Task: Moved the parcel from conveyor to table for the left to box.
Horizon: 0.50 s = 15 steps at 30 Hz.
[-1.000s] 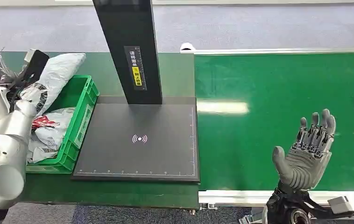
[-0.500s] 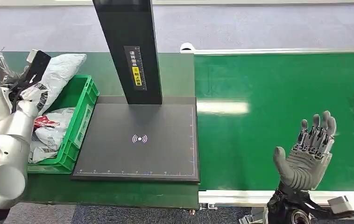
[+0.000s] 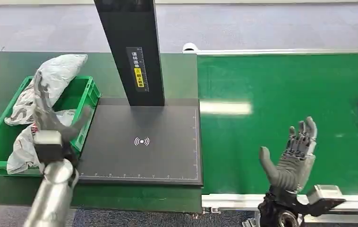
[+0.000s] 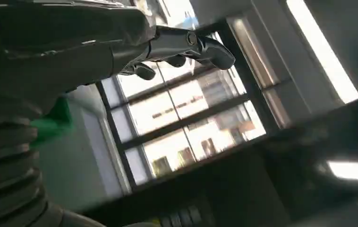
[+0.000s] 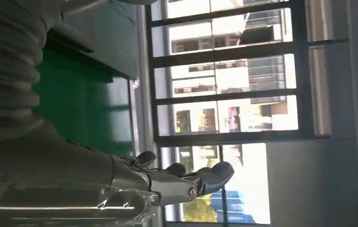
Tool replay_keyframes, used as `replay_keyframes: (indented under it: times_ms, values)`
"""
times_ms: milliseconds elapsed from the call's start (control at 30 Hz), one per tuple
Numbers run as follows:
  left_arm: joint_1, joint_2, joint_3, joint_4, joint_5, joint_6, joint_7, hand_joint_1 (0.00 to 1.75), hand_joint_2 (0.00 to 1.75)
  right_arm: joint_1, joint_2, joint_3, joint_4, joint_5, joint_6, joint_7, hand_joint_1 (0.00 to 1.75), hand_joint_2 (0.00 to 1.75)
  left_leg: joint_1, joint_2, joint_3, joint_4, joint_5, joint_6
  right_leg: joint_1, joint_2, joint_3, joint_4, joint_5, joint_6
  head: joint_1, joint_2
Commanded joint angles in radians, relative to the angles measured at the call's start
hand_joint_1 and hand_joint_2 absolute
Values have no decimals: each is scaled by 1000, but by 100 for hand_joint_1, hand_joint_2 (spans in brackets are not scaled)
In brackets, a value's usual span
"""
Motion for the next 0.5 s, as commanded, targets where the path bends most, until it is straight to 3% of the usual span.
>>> replay_keyframes:
  times_ms: [33, 67, 133, 200, 500]
  values:
    - [214, -151, -290, 138, 142, -101, 9, 0, 175, -149, -35, 183, 579, -7, -22, -2, 0, 175, 0, 5, 8, -6, 1, 1, 0, 3, 8, -7, 3, 0, 0, 0]
    - [227, -193, -211, 190, 191, -252, 9, 0, 175, -156, -36, 217, 620, 1, -47, -2, 0, 175, 0, 5, 8, -4, -1, 1, 1, 3, 6, -5, 2, 0, 0, 0]
    - [252, -229, -148, 218, 175, -308, 9, 0, 175, -154, -35, 257, 647, -13, -76, -2, 0, 175, 1, 3, 8, -4, 0, 0, 1, 1, 6, -5, 2, 0, 0, 0]
    - [267, -279, -45, 257, 216, -466, 9, 0, 175, -154, -36, 277, 663, -16, -116, -2, 0, 175, 0, 3, 7, -3, -1, 1, 1, 2, 5, -3, 1, 0, 0, 0]
    - [230, -302, 48, 380, 214, -550, 9, 0, 175, -176, -43, 241, 688, -14, -95, -2, 0, 175, 0, 0, 6, -4, 1, 1, 1, -1, 6, -3, 1, 0, 0, 0]
